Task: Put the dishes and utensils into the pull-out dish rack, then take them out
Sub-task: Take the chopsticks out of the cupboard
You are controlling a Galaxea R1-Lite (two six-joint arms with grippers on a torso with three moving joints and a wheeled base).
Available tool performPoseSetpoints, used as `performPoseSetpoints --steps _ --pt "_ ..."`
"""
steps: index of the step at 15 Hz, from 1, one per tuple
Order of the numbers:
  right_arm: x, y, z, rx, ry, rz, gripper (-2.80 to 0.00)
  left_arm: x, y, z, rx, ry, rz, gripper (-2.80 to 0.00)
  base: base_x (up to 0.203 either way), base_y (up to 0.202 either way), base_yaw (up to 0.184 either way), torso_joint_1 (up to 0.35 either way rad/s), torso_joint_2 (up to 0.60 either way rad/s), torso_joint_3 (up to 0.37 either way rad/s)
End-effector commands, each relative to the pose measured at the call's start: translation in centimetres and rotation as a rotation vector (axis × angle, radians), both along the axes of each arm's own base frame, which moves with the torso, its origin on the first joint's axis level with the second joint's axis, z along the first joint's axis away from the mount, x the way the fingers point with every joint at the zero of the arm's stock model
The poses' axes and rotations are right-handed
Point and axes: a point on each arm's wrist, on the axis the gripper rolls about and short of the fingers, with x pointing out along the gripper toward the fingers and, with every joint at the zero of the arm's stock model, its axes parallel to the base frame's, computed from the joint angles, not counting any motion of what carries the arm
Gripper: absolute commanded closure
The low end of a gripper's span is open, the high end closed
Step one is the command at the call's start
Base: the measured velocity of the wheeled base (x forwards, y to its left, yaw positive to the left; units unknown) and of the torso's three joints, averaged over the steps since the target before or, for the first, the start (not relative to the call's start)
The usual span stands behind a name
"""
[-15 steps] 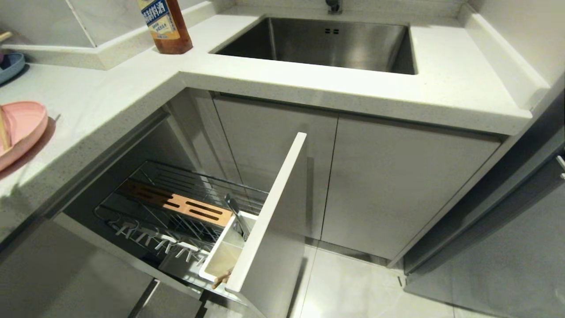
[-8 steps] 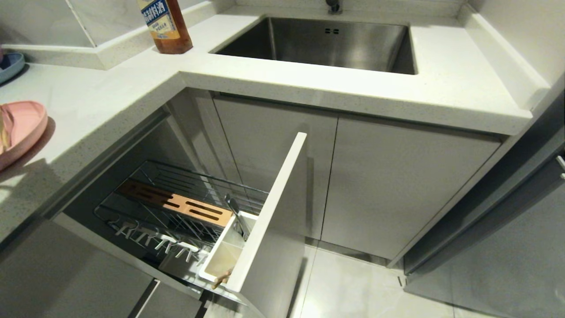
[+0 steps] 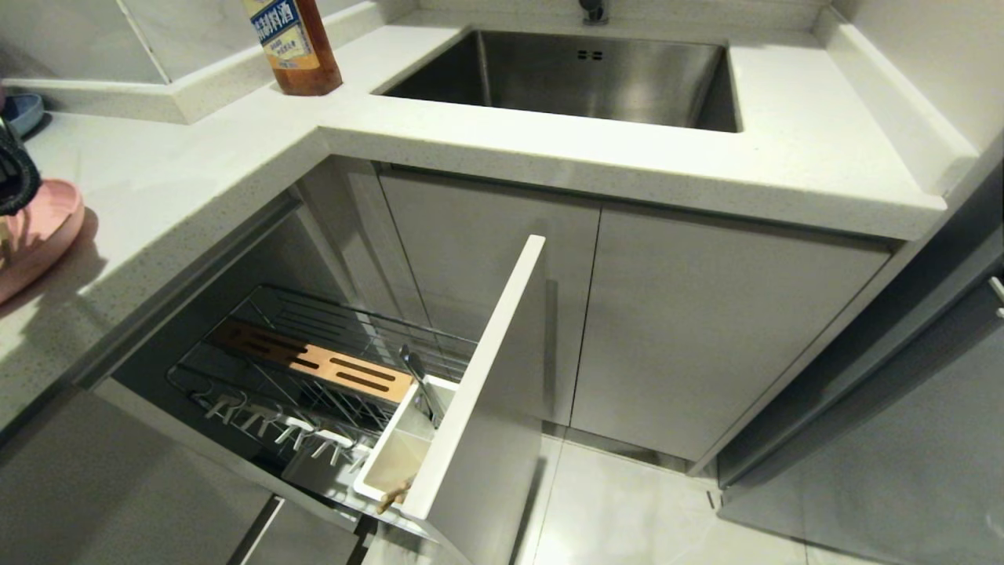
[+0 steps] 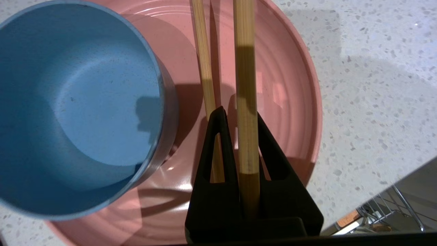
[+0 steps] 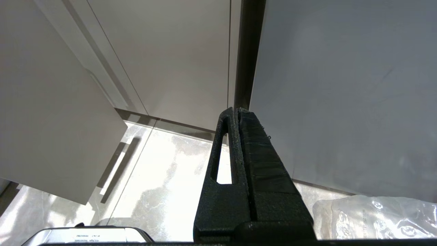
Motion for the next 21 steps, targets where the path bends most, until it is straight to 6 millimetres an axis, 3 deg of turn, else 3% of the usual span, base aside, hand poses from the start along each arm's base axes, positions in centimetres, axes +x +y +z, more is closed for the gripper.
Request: performPoseSetpoints --steps 1,8,21 --pt "0.0 0.0 -0.1 0.0 0.002 -0.001 0.0 0.5 0.2 -0.4 -0.004 0.018 0.01 0.0 0.0 0.0 0.0 0.0 0.0 0.0" --pt "0.0 0.0 0.0 0.0 0.002 0.001 0.0 0.1 0.9 -0.4 -0.104 0.0 -0.076 0.0 0.0 0.0 0.0 0.0 0.0 0.0" --pt "0.0 0.0 -0.1 0.0 0.002 0.001 0.0 0.0 1.9 -0.6 -0.12 -0.004 -0.036 0.0 0.0 0.0 0.0 0.0 0.0 0.0"
